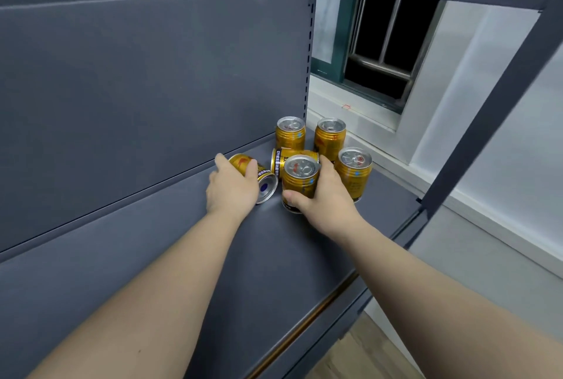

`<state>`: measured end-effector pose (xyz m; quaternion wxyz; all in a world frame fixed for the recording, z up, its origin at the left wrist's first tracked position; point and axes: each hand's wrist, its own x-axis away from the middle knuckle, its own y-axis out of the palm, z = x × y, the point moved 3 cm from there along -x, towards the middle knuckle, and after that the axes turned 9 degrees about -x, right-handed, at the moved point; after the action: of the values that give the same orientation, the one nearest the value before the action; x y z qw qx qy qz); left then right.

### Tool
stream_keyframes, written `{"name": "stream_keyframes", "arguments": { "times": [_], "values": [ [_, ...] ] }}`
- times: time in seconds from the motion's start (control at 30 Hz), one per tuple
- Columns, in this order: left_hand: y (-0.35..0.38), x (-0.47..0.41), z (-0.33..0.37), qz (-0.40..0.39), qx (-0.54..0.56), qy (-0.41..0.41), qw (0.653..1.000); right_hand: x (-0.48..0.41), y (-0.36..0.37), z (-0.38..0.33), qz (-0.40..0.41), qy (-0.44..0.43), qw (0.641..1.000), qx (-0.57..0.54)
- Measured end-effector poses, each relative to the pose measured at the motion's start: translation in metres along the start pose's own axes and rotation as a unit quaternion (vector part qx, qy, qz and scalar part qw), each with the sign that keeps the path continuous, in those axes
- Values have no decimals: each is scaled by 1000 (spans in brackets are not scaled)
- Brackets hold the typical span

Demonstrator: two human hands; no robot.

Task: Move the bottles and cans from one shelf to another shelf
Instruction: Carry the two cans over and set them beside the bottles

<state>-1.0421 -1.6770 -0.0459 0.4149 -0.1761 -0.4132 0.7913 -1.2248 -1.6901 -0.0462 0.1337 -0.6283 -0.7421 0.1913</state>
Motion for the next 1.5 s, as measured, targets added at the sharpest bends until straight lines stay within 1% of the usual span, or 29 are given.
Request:
{"name": "stream_keyframes", "arguments": {
  "times": [0.07, 0.17, 0.37, 0.5, 0.67, 0.77, 0.83, 0.93, 1.13, 1.3, 1.4, 1.5],
  "values": [
    [6, -6, 1, 2, 15, -24, 1000, -3, 0, 1, 6, -8, 1000, 9],
    [11, -9, 4, 7, 27, -43, 999, -5, 1, 3, 14, -17, 999, 50],
    [15, -14, 8, 5, 41, -52, 998, -6, 6, -2, 32, -17, 996, 76],
    [12, -13, 8, 0, 30, -18, 999, -5, 6, -2, 35, -18, 996, 78],
    [4, 1, 5, 1, 68, 71, 995, -4, 7, -4, 43, -11, 997, 61],
    [0, 11, -1, -27, 87, 109, 990, 0, 8, -6, 42, -1, 998, 43],
    [0, 18, -7, -51, 101, 123, 986, 3, 7, -7, 42, 1, 998, 43],
    [0, 28, -15, -67, 102, 145, 982, 9, 5, -9, 45, -1, 998, 42],
    [-2, 47, -33, -82, 90, 157, 980, 21, 4, -10, 43, 1, 998, 36],
    [-3, 48, -27, -54, 119, 135, 982, 24, 6, -12, 37, 8, 999, 39],
    [-2, 47, -22, -27, 78, 127, 988, 24, 7, -10, 41, 9, 998, 41],
    [0, 48, -23, -21, 52, 134, 989, 23, 8, -7, 47, 8, 998, 35]
  ]
}}
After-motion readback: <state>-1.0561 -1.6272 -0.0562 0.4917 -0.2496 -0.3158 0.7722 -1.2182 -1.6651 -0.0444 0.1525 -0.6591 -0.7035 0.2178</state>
